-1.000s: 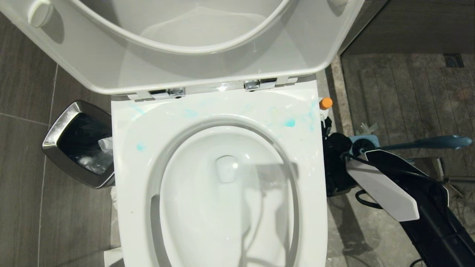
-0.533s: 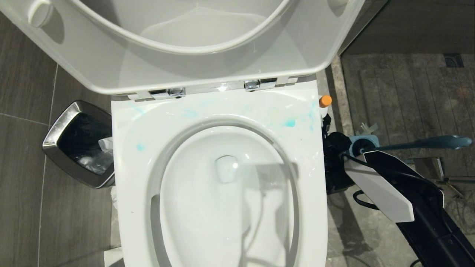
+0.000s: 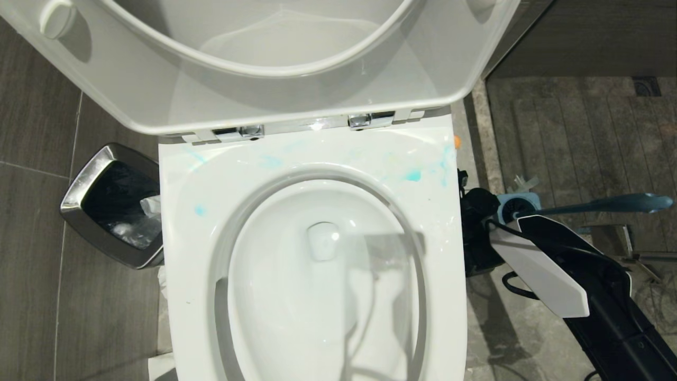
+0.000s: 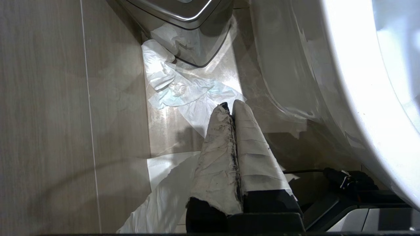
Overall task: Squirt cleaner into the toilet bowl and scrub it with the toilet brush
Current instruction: Pour in the cleaning agent
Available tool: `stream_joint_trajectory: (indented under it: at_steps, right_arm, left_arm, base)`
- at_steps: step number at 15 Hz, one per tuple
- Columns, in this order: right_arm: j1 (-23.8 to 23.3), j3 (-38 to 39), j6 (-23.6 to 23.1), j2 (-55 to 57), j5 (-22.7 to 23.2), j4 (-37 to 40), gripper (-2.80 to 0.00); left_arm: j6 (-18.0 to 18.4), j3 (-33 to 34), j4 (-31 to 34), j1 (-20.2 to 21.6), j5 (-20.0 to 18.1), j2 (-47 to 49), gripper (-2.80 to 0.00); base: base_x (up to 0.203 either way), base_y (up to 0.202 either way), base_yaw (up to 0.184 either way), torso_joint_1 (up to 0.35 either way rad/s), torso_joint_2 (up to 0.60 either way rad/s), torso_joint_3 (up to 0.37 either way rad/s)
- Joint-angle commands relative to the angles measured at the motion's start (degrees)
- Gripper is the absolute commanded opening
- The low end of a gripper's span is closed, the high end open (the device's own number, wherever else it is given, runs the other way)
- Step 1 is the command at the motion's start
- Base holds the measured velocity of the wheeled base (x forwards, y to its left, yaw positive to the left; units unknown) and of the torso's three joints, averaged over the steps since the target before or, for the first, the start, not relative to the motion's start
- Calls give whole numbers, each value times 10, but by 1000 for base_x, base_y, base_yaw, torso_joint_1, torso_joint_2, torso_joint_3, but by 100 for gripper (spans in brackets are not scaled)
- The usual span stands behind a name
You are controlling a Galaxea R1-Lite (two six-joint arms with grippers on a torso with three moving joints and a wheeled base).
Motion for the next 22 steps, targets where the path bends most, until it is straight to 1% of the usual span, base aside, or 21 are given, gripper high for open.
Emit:
stream_joint_trajectory:
  at_steps: [1,6,8,9,12,18,20,22]
  right_arm:
    - [0,0,-2,-5,0,-6,-280]
    - [9,5,-5,-26,-3,-6,-280]
    - [9,12,-24,-48,-6,-6,-280]
    - [8,25,-25,-64,-6,-6,-280]
    - [2,115,-23,-145,-6,-6,-280]
    - [-31,290,-11,-355,0,-6,-280]
    - [-39,336,7,-428,0,2,-280]
    - [-42,367,27,-496,-2,40,-280]
  left_arm:
    - [0,0,0,0,0,0,-280]
    - [0,0,0,0,0,1,-280]
    - [0,0,0,0,0,0,-280]
    - [0,0,0,0,0,0,-280]
    - [0,0,0,0,0,0,-280]
    - [0,0,0,0,0,1,-280]
    - [0,0,0,0,0,0,-280]
    - [0,0,0,0,0,0,-280]
  base:
    - [0,0,0,0,0,0]
    - [0,0,0,0,0,0]
    - [0,0,0,0,0,0]
    - [0,0,0,0,0,0]
    - [0,0,0,0,0,0]
    - [0,0,0,0,0,0]
    - [0,0,0,0,0,0]
    - [0,0,0,0,0,0]
